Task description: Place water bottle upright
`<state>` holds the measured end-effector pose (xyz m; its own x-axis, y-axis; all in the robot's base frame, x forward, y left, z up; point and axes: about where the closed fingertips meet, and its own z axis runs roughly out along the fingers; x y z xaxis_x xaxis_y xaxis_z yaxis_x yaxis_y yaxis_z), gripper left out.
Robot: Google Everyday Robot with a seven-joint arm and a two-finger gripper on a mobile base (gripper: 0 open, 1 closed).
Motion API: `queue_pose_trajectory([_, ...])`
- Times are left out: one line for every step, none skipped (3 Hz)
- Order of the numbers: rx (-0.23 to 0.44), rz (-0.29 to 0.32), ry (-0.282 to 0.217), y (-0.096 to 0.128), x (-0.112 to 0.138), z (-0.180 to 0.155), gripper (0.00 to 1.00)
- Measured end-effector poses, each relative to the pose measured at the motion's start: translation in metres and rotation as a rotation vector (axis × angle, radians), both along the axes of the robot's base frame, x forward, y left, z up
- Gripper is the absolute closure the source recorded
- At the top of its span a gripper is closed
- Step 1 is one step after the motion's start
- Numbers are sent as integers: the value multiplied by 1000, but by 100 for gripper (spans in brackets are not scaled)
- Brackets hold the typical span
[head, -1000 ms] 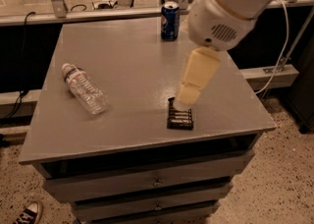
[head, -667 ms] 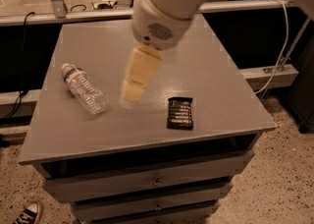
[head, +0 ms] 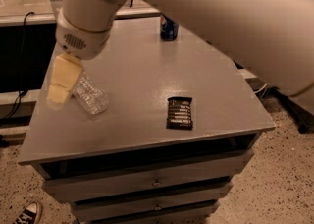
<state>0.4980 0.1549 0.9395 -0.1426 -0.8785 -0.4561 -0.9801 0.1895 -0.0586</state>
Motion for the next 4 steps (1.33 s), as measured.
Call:
queue_pose_trajectory([-31,-62,29,38,16,-26,0])
queue_pose_trajectory([-60,-128,26,48,41,-44,0])
queue_pose_trajectory([-91,-179,26,50,59,-57,0])
queue_pose_trajectory([-135,-232,50,52,70,-75,0])
